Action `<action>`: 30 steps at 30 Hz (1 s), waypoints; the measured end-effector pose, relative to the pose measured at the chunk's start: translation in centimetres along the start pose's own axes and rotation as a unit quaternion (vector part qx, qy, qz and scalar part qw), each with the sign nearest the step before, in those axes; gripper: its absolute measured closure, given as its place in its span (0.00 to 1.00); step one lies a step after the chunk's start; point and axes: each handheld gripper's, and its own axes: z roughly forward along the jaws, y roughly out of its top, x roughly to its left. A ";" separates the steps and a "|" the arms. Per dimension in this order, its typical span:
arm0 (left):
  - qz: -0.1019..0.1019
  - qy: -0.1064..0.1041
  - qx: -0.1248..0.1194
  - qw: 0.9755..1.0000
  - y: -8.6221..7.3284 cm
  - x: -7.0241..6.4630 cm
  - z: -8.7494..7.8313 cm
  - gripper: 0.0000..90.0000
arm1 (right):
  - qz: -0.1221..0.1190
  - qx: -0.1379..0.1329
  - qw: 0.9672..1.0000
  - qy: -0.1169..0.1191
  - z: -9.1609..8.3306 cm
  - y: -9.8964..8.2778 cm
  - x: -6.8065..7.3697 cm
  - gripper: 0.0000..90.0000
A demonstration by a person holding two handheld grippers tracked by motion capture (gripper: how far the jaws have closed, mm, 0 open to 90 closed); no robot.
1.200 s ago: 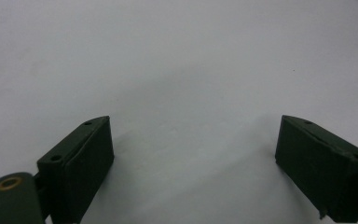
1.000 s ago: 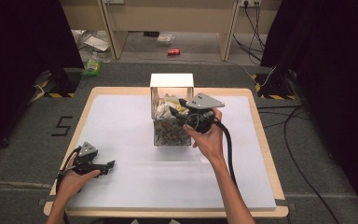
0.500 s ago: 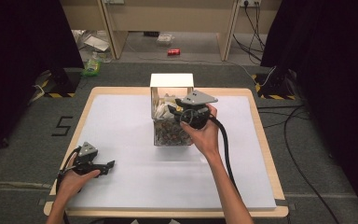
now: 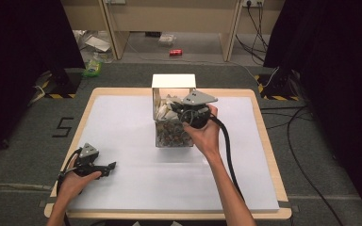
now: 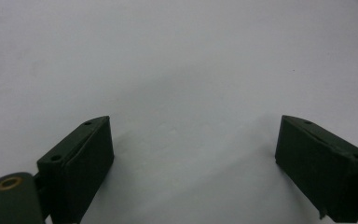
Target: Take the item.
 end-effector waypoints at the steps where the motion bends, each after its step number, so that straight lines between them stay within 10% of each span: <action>1: 0.000 0.000 0.000 1.000 0.0 0.0 0.0 0.12 | 0.001 -0.004 1.000 0.002 -0.1 0.1 0.0 0.98; 30: 0.000 0.000 0.001 1.000 0.0 0.0 0.0 0.12 | -0.012 -0.077 0.997 -0.012 -5.2 3.6 -0.3 0.98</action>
